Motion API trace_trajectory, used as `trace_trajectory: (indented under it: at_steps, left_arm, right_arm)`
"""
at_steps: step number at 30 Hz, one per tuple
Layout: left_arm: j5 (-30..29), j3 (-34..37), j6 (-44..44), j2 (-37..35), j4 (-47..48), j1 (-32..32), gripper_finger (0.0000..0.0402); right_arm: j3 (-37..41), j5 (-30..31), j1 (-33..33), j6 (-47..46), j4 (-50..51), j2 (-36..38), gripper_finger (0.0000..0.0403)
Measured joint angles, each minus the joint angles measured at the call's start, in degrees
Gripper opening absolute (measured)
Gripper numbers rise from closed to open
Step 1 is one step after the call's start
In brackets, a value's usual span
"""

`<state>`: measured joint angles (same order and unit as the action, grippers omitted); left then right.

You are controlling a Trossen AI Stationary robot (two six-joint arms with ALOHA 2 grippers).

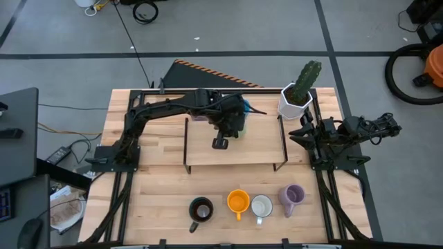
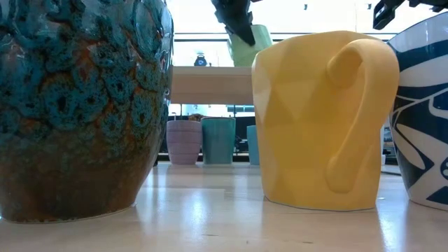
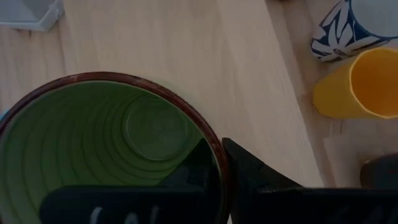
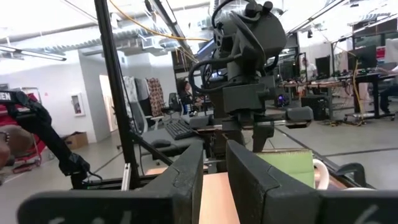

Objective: Place coffee mugs
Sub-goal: Put the green mug on the shelf

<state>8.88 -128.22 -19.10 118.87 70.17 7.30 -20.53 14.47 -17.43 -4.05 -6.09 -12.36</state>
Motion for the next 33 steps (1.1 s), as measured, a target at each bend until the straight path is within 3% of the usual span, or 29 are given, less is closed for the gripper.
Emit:
trace_trajectory:
  at_steps: [24,33]
  left_arm:
    - [-1.62,0.04,-4.13,0.0,-2.34,-2.64,0.0036]
    - [-2.56,0.03,-3.8,0.8,-2.86,-3.2,0.0089]
  right_arm:
    - [0.0,-2.74,-0.01,0.64,-0.3,-0.07,0.0077]
    - [0.0,-3.9,-0.02,1.18,-0.66,-0.07,0.0077]
